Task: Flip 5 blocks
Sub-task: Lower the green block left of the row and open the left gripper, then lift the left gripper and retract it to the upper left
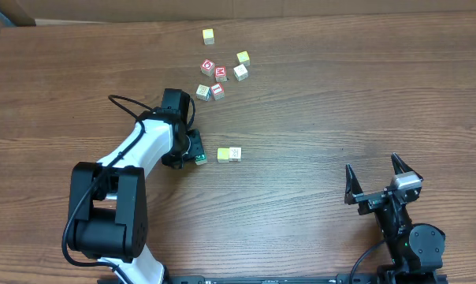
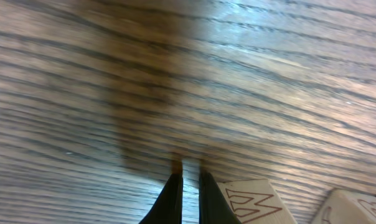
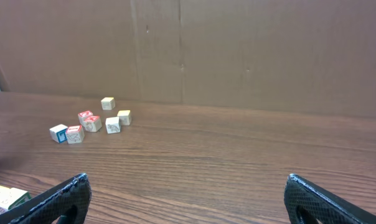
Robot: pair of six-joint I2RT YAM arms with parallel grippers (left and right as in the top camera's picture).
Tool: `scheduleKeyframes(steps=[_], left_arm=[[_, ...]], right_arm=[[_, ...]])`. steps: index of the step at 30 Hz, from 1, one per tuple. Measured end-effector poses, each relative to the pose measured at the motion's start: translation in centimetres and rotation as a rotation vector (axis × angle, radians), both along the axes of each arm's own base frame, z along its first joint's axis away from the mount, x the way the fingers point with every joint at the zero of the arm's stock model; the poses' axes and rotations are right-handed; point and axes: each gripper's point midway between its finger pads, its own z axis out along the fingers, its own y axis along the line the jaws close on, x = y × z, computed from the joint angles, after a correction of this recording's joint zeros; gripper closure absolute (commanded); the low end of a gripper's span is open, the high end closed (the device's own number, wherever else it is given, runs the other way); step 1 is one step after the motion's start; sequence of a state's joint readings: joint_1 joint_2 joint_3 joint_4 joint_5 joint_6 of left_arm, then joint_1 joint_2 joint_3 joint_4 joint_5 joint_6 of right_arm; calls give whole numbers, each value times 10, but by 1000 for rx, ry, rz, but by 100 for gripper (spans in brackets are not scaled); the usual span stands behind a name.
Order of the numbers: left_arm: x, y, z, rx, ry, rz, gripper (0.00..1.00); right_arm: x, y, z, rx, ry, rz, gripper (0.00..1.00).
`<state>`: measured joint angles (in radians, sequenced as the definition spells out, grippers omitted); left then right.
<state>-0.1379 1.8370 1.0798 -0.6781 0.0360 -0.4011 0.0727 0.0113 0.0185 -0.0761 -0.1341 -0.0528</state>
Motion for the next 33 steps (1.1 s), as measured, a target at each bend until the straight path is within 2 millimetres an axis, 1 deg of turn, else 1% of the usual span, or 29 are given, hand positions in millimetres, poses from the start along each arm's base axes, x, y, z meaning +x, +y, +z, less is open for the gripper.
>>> scheduleKeyframes(steps=[6, 11, 21, 33], left_arm=[[0, -10, 0, -23, -2, -16, 96], [3, -20, 1, -39, -21, -16, 96], [9, -22, 2, -54, -42, 18, 96], [12, -30, 4, -101, -51, 14, 96]], right_arm=[[0, 0, 0, 0, 0, 0, 0], [0, 0, 0, 0, 0, 0, 0], [0, 0, 0, 0, 0, 0, 0], [0, 0, 0, 0, -1, 0, 0]])
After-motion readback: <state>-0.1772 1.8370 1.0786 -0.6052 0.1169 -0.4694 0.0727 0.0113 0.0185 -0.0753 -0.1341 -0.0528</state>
